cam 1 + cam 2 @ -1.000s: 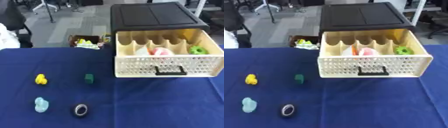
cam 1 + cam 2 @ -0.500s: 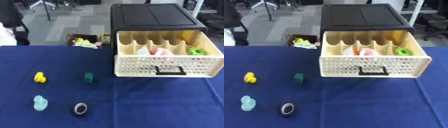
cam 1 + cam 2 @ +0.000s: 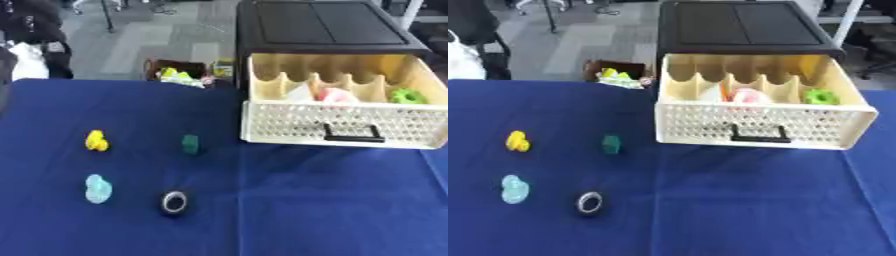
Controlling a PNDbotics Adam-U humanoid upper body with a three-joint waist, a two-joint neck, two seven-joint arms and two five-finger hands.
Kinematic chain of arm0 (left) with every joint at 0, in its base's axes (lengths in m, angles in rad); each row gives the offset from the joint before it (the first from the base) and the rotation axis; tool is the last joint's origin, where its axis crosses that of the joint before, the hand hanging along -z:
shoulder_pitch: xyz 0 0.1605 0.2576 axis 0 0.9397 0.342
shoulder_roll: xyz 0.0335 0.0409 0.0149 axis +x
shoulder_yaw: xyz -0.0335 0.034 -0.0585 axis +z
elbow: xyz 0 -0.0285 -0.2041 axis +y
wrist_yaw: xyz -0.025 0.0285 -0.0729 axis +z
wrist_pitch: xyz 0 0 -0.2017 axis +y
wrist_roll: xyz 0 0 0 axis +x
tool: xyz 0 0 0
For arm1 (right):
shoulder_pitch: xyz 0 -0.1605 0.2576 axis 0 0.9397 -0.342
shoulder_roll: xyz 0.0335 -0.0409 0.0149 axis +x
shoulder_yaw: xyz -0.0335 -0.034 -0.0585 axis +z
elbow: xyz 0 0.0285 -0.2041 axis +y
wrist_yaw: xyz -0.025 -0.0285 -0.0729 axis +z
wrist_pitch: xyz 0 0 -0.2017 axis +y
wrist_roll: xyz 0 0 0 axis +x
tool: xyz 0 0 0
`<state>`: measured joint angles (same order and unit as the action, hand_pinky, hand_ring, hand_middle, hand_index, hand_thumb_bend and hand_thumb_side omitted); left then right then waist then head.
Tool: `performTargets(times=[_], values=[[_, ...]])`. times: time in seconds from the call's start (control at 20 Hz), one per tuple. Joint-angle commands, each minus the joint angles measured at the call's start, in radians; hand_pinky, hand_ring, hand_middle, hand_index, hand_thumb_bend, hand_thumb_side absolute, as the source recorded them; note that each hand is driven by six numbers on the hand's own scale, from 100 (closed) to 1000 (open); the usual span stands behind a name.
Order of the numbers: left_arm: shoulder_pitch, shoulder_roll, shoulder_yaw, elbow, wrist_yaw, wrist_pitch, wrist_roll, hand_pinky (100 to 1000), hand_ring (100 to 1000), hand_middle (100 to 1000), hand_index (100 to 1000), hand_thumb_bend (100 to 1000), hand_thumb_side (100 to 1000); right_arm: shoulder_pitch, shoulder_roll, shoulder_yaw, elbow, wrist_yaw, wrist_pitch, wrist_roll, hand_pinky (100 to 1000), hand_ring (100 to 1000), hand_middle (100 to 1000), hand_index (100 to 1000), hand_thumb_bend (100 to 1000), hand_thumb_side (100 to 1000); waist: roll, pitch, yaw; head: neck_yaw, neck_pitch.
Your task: Pick up objects from table and place into drawer.
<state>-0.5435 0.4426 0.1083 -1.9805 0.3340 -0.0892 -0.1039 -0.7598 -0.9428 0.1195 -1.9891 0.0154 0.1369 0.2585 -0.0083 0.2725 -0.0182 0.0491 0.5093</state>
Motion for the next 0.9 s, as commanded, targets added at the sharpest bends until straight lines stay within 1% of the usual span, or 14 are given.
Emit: performTargets(times=[0.05,0.3,0.55,0.75,0.9], values=[[0.022,-0.01,0.025,-0.019,-0.018,0.021,-0.025,517,617,551,749,100,870,-0.032,-0.084,0.032,-0.011,-0.041,-0.005,0.125,718,696,609,802,100,1000,-0.001,-0.027,0.001,0.004,0.016],[0.069,-0.039,0.039,-0.019,-0.042,0.058,-0.053,516,616,549,745,110,902,-0.057,-0.126,0.088,-0.011,-0.122,0.007,0.271,710,714,649,847,100,1000,-0.003,-0.041,-0.001,0.002,0.022],[0.095,-0.057,0.046,-0.019,-0.053,0.077,-0.068,515,615,547,742,115,918,-0.072,-0.145,0.129,-0.011,-0.181,0.011,0.396,713,727,662,848,100,1000,-0.002,-0.049,-0.002,0.0,0.026],[0.105,-0.063,0.048,-0.019,-0.061,0.085,-0.075,515,615,547,741,118,926,-0.074,-0.153,0.152,-0.011,-0.208,0.027,0.453,718,732,671,851,100,1000,-0.001,-0.049,-0.006,0.0,0.026],[0.112,-0.066,0.051,-0.019,-0.066,0.087,-0.08,515,615,547,740,121,935,-0.059,-0.157,0.164,-0.011,-0.229,0.04,0.487,729,745,707,881,100,1000,0.0,-0.046,-0.014,-0.001,0.024]])
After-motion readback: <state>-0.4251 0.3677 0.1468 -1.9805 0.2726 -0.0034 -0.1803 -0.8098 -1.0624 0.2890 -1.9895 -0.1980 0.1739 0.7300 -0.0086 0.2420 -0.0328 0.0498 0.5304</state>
